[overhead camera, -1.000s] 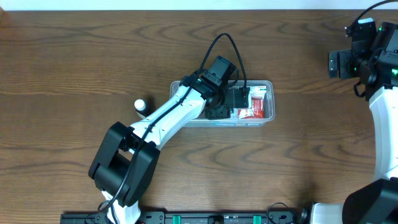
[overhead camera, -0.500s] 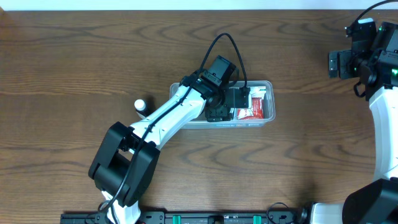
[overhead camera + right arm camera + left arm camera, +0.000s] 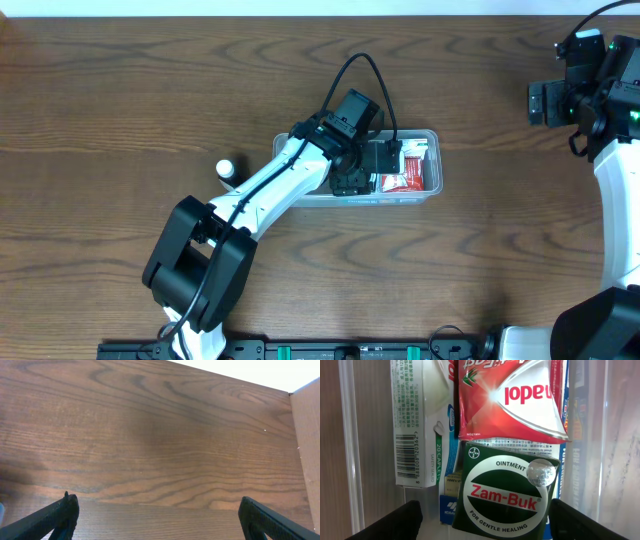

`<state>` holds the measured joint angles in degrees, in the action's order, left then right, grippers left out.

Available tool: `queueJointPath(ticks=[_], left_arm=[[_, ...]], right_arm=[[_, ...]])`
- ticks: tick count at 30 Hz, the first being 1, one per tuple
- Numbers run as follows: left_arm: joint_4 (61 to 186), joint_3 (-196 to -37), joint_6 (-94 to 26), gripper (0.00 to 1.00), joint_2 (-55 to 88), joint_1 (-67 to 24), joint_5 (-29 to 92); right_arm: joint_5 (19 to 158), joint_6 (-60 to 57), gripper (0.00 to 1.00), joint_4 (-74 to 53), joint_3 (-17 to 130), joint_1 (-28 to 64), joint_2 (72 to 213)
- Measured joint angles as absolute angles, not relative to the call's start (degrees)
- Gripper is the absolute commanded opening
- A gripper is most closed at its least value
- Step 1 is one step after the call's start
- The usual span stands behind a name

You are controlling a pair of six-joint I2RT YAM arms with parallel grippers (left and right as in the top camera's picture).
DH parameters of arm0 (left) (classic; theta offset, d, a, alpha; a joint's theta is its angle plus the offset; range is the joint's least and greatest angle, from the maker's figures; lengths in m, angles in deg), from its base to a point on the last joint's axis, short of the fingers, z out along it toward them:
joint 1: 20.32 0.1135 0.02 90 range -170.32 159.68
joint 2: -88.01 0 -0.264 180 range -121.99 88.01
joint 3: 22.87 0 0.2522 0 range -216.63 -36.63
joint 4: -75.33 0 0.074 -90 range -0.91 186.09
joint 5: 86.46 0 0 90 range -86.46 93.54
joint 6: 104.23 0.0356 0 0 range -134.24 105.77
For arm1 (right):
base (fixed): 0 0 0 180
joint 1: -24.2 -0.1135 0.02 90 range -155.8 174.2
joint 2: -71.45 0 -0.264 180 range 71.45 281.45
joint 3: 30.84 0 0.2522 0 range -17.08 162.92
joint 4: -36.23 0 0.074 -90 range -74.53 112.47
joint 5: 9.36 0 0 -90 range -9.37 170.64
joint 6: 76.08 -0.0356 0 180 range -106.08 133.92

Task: Pack container
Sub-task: 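Lower the tin into the container and open the left gripper, then move left gripper back to the white-capped bottle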

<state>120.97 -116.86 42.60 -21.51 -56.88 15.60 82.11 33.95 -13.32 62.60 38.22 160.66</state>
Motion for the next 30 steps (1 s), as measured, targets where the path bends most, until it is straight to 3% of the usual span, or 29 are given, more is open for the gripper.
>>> queueJointPath(ticks=[9,12,19,30], left_arm=[[123.4,-116.9,38.0,0.88,-17.3,-56.9,15.6],[126.1,-116.9,34.9,1.00,-13.1,-56.9,15.6],[133.1,-116.9,18.4,0.98,-1.2,-55.0,11.8],[143.7,-116.9,0.9,0.98,8.8,-40.9,8.6]], right_arm=[[82.1,34.0,0.99,-13.3,62.6,38.2,160.7],[82.1,34.0,0.99,-13.3,62.6,38.2,160.7],[82.1,34.0,0.99,-13.3,62.6,38.2,160.7],[82.1,34.0,0.99,-13.3,62.6,38.2,160.7]])
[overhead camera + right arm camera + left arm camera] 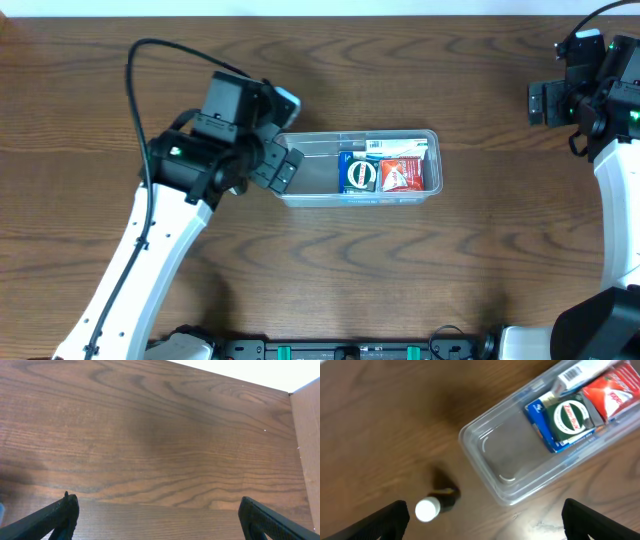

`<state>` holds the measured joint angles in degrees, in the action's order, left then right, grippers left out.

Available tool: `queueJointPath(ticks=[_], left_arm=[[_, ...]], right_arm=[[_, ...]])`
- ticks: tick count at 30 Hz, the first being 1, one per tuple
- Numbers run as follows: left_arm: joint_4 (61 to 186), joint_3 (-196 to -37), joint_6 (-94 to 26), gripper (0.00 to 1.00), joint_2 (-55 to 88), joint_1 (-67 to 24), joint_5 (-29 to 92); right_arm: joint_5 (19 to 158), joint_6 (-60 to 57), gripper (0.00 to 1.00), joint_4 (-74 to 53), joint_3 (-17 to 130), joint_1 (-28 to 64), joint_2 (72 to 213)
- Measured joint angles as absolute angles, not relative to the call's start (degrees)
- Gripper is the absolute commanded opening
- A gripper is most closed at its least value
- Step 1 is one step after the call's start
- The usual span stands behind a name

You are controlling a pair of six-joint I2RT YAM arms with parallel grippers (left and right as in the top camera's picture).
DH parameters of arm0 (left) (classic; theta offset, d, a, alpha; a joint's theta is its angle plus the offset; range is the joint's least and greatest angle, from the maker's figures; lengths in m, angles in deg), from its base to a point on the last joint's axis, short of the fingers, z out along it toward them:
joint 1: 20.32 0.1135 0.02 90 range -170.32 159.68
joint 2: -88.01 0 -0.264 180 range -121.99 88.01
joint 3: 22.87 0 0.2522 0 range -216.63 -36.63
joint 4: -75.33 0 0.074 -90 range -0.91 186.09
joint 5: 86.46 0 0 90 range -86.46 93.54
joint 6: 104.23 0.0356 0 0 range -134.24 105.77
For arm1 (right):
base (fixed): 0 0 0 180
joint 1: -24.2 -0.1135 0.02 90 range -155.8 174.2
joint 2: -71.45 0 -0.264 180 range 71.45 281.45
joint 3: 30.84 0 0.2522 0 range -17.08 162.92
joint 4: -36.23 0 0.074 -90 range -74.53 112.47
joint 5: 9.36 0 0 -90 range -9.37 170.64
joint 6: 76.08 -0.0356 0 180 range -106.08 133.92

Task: Pack container
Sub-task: 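Move left gripper back to the white-capped bottle, then grasp the white-capped bottle with the left gripper and lift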

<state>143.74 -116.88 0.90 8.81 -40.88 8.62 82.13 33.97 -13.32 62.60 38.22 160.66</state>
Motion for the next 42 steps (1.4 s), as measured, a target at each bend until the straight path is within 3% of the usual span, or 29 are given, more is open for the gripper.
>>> queueJointPath(ticks=[4,14,33,36,37,42], left_arm=[[144.0,-116.9,-5.5,0.98,7.9,-38.4,7.4],[145.4,-116.9,-34.9,0.98,1.3,-27.1,-0.1],[145.1,-116.0,-52.7,0.99,-15.4,-27.1,-0.8],[144.6,-114.8,-53.9,0.82,-15.4,-27.1,-0.8],[144.6,-114.4,-54.0,0.71,-15.4,-27.1,-0.8],[144.6,-113.8,-54.5,0.45,-15.4,-27.1,-1.0]], right_arm=[[82.1,34.0,0.99,-13.3,62.6,38.2,160.7],[82.1,34.0,0.99,-13.3,62.6,38.2,160.7],[82.1,34.0,0.99,-13.3,62.6,38.2,160.7],[82.1,34.0,0.99,-13.3,62.6,38.2,160.7],[82.1,33.9,0.99,-13.3,62.6,38.2,160.7],[82.1,34.0,0.99,-13.3,62.6,38.2,160.7]])
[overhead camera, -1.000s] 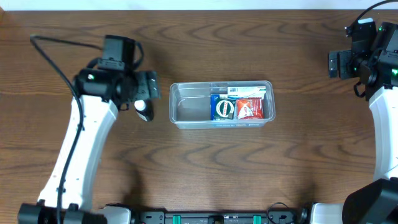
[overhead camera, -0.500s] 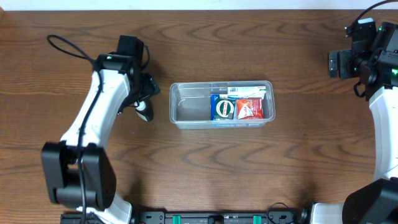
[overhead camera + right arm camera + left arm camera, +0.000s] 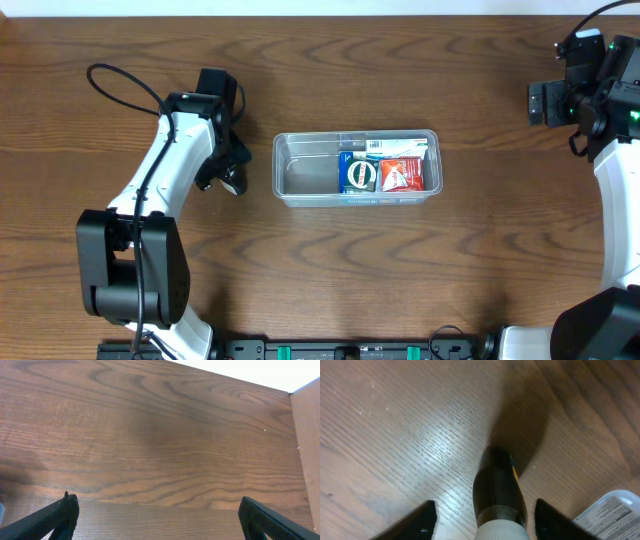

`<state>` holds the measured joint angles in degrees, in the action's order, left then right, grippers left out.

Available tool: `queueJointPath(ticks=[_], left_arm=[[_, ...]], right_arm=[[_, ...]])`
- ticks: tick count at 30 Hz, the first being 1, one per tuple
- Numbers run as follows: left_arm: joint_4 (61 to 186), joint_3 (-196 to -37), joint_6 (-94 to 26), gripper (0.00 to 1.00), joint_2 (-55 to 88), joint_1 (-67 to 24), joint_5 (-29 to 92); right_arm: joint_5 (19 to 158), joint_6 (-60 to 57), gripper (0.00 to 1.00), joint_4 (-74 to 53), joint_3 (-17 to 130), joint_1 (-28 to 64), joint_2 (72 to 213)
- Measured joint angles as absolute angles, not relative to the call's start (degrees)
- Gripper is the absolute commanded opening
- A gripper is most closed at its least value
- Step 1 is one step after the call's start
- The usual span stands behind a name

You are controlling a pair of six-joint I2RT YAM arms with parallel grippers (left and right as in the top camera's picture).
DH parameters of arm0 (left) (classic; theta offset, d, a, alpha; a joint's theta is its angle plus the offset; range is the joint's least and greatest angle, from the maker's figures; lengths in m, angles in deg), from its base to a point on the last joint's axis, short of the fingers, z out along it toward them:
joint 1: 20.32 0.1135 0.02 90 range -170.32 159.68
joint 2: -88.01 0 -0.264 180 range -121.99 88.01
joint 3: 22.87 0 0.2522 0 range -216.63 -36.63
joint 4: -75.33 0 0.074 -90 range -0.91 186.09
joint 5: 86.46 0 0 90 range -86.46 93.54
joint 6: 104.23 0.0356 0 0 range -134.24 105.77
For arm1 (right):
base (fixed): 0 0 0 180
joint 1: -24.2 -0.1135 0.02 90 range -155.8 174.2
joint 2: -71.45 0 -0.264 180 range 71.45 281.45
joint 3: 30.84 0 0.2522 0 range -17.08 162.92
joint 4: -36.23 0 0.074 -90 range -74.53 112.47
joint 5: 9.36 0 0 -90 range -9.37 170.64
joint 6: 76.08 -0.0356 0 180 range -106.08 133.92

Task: Pack container
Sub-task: 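Grasp the white-capped bottle with the left gripper and lift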

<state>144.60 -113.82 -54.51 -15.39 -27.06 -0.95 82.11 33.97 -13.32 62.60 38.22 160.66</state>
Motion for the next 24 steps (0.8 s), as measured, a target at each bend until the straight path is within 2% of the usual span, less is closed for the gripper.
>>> queueJointPath(ticks=[3,4,7,17,24], left_arm=[[144.4,-113.8,-54.9,0.31,-15.4,-27.1,-0.9],[144.4,-113.8,-55.0,0.23,-15.4,-27.1,-1.0],[144.4,-113.8,-54.7,0.15,-15.3,-27.1,-0.9],[144.4,-113.8,-54.0,0.12,-15.3,-27.1,-0.5],[144.8,-115.6,-43.7,0.13,-15.3,-26.9,8.0]], right_arm=[[82.1,34.0,0.99,-13.3,62.6,38.2,160.7],[82.1,34.0,0.99,-13.3,62.6,38.2,160.7],[82.1,34.0,0.99,-13.3,62.6,38.2,160.7],[82.1,34.0,0.99,-13.3,62.6,38.2,160.7],[82.1,34.0,0.99,-13.3,62.6,38.2,160.7]])
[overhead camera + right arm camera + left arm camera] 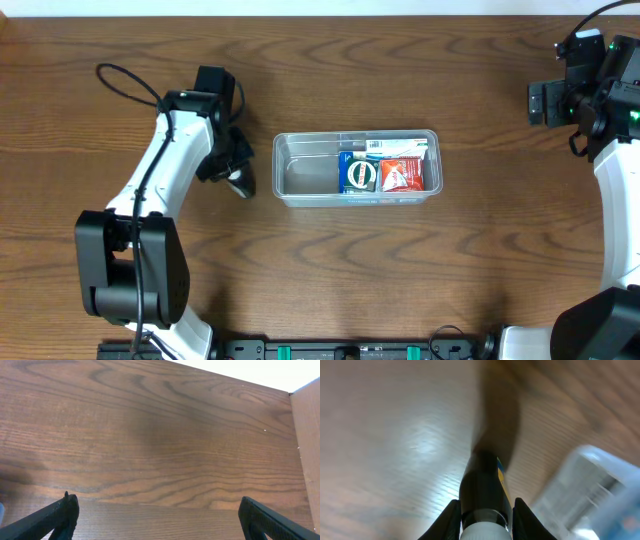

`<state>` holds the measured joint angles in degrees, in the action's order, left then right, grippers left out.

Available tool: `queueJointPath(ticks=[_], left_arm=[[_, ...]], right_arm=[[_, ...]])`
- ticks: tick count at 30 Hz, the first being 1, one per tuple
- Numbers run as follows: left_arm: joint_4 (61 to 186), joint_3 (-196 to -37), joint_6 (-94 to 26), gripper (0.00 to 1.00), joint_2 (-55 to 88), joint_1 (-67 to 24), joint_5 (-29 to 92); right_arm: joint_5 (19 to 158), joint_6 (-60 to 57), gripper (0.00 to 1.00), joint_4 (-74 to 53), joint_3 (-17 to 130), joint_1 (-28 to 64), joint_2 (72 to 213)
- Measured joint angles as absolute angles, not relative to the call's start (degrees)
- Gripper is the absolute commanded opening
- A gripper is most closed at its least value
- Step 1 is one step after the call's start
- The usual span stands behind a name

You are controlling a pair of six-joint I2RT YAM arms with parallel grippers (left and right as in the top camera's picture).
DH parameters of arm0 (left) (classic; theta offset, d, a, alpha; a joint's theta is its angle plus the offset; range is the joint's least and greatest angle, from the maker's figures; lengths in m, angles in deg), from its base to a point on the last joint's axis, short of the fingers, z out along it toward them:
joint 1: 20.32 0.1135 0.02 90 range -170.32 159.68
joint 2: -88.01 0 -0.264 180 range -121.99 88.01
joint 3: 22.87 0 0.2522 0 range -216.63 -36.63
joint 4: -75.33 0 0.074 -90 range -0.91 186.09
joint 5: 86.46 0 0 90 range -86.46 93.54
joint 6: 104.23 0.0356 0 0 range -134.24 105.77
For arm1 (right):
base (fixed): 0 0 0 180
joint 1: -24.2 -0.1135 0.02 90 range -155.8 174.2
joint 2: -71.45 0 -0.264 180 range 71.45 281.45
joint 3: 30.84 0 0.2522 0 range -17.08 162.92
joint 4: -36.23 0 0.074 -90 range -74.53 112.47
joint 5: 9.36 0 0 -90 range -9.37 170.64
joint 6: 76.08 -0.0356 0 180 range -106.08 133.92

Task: Pack container
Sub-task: 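Grasp the white-capped bottle with the left gripper and lift, then carry the bottle over the container's left end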

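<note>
A clear plastic container (300,178) lies mid-table; its right half holds a green Zam-Buk tin (358,174), a red sachet (400,176) and a white box. Its left half is bare. A small dark bottle with a white cap (485,492) sits between the fingers of my left gripper (484,515), which is shut on it just left of the container (590,485). In the overhead view the left gripper (237,176) stands by the container's left end. My right gripper (157,517) is open over bare wood at the far right of the table (560,105).
The wooden table (450,280) stretches all round the container. A black cable (130,85) loops from the left arm. The table's far edge meets a white wall at the top.
My left gripper has shut on the dark bottle, which stood between open fingers before. Bottle and gripper have shifted right, closer to the container's left end. The right arm is unchanged.
My left gripper was open inside the container, over the Zam-Buk tin and red sachet. Then it was up and to the left, with the bottle in sight on the table. Then it stood open around the bottle, and now holds it beside the container.
</note>
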<state>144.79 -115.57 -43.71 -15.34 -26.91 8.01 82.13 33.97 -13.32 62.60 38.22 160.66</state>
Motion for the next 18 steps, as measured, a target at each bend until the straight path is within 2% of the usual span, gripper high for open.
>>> queueJointPath(ticks=[11,18], left_arm=[[146.4,-122.1,-25.9,0.13,-6.9,-27.3,13.6],[145.6,-122.6,-20.8,0.12,-0.1,-30.0,12.0]], right_arm=[[82.1,34.0,0.99,-13.3,62.6,38.2,160.7],[82.1,34.0,0.99,-13.3,62.6,38.2,160.7]])
